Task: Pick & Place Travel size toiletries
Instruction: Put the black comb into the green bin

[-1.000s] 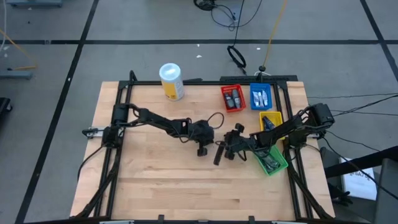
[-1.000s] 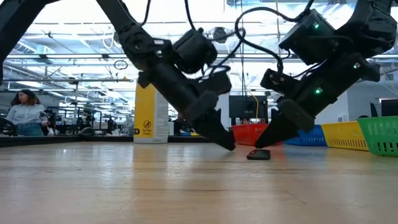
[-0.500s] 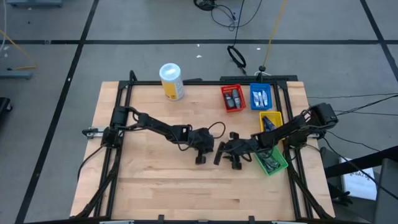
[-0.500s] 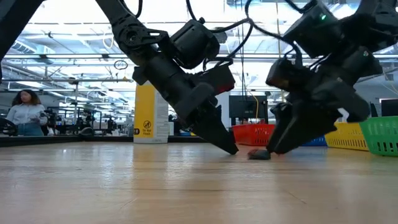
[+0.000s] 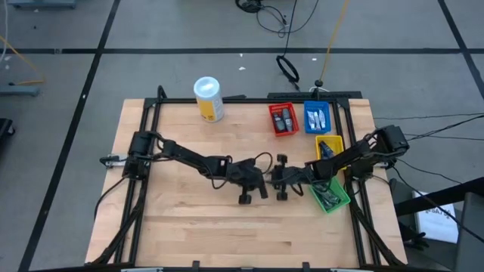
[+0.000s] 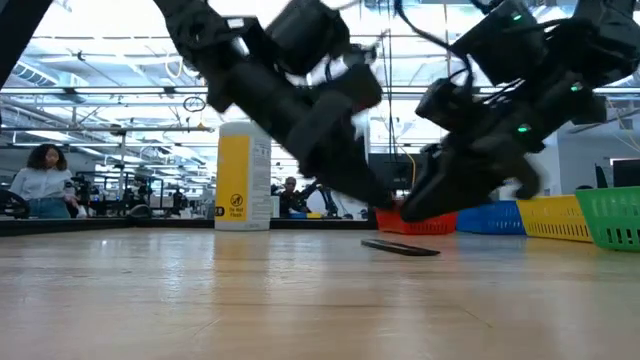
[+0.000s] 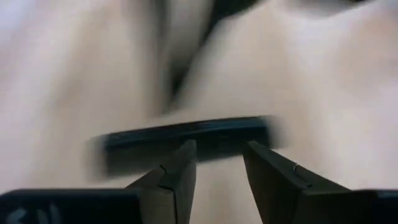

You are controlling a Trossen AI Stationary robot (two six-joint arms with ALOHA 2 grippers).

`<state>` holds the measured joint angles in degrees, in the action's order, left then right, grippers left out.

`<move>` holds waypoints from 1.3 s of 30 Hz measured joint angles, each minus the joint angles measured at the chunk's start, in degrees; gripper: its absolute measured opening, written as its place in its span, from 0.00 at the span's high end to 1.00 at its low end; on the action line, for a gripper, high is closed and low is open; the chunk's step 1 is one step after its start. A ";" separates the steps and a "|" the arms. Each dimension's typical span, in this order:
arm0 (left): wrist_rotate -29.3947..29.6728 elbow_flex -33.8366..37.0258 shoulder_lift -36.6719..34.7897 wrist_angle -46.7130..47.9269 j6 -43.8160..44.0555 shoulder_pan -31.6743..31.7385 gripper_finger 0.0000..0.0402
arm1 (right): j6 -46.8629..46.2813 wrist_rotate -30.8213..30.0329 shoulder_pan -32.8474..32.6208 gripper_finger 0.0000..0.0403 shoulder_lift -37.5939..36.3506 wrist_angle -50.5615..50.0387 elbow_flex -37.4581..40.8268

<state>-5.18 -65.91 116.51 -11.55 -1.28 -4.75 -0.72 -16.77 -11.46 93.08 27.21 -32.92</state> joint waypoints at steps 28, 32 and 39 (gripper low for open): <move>5.41 -0.18 -1.16 14.49 6.45 0.41 0.98 | -10.65 2.89 -7.02 0.77 -1.99 -7.44 0.06; 6.36 0.03 -4.55 14.42 9.28 -0.93 1.00 | -10.60 3.38 -7.34 0.76 -5.10 -8.64 0.06; 5.86 -0.04 -4.00 10.05 4.57 -1.01 1.00 | -9.56 8.12 -9.67 0.62 -2.65 4.34 -0.01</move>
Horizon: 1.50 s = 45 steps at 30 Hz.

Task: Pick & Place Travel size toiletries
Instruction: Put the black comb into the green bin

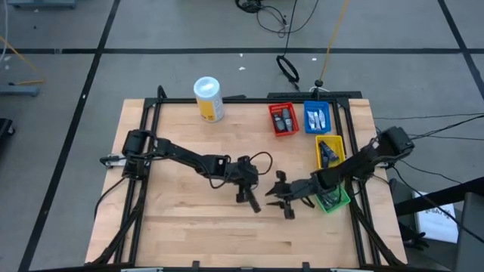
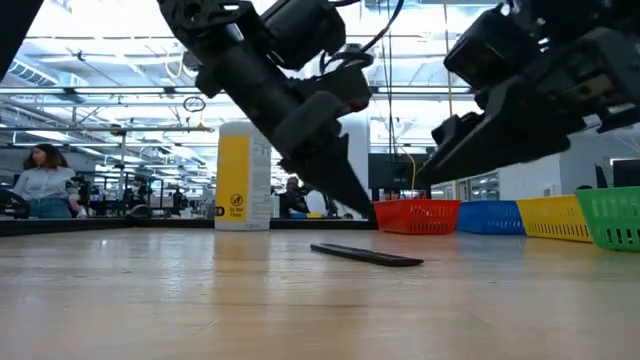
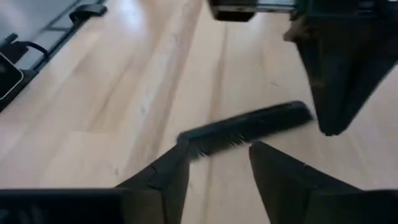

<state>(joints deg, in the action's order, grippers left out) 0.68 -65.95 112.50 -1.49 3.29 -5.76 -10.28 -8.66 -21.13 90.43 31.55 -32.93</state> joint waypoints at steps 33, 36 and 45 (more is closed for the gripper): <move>6.25 0.55 0.90 6.65 6.97 -8.33 1.00 | 9.30 -7.66 -5.37 0.65 7.57 -14.26 -12.04; 5.73 0.56 0.90 4.44 6.96 -7.84 0.98 | 12.80 -7.52 -5.95 0.58 8.62 -15.56 -12.09; 1.76 0.60 1.76 2.56 4.65 -6.60 0.99 | 7.89 -8.04 -6.42 0.46 11.83 -16.35 -12.20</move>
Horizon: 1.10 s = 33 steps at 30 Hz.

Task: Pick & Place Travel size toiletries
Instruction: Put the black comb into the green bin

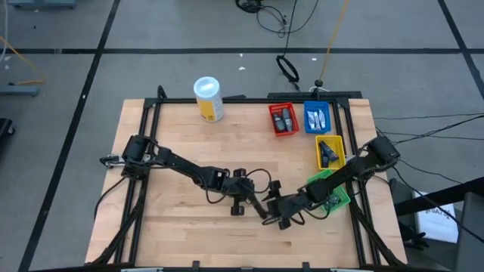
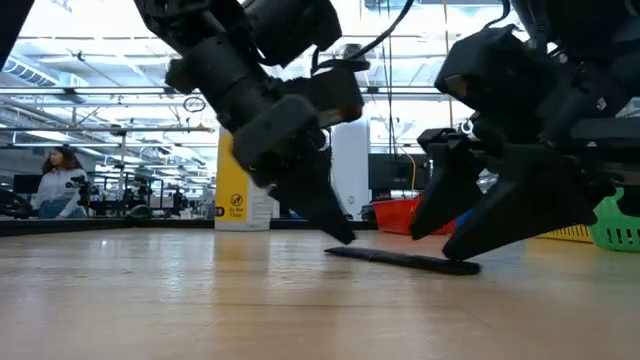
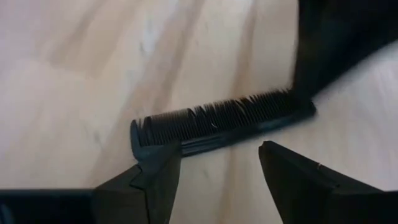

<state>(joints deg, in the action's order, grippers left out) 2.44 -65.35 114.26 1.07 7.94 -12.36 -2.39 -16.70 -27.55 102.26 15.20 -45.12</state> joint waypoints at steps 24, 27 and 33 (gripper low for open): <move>3.32 -0.10 -1.36 1.34 -1.05 1.36 1.00 | 13.10 -7.08 1.98 0.48 -0.99 5.11 0.11; 3.34 0.00 0.52 0.72 -0.72 1.40 0.99 | 17.80 -5.76 4.01 0.48 -0.82 3.46 0.11; 2.97 -0.28 3.72 -3.03 -1.28 1.84 0.99 | 31.38 -5.60 5.87 0.48 0.23 2.82 0.05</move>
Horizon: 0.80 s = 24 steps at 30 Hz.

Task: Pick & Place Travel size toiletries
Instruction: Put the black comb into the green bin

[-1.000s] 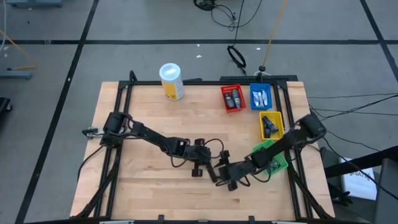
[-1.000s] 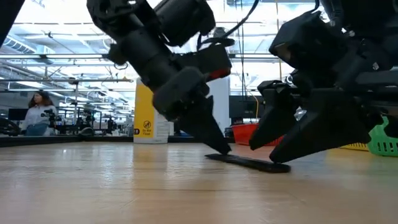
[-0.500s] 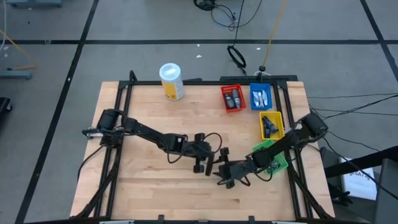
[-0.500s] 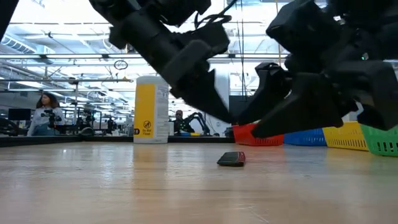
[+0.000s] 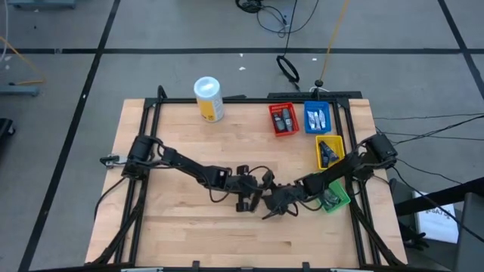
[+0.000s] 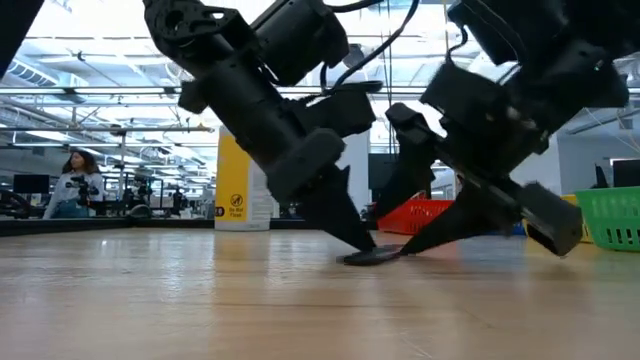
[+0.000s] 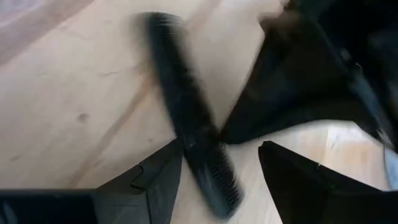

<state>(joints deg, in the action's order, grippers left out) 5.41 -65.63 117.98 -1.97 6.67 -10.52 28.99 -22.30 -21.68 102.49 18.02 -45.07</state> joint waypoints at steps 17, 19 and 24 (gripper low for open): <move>-0.70 0.04 2.61 -3.08 -1.85 0.00 0.99 | 1.15 -7.05 -0.61 0.48 1.50 0.68 0.04; -0.74 0.04 2.66 -3.05 -1.89 0.00 0.99 | -0.14 -7.11 -0.61 0.48 1.23 0.57 0.08; -0.81 0.07 2.66 -2.94 -1.93 0.00 0.99 | -2.47 -7.57 -0.61 0.48 0.10 0.42 0.12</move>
<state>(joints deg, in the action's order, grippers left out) 4.60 -65.56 120.64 -4.91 4.74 -10.52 26.52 -29.87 -22.28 102.59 18.44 -44.95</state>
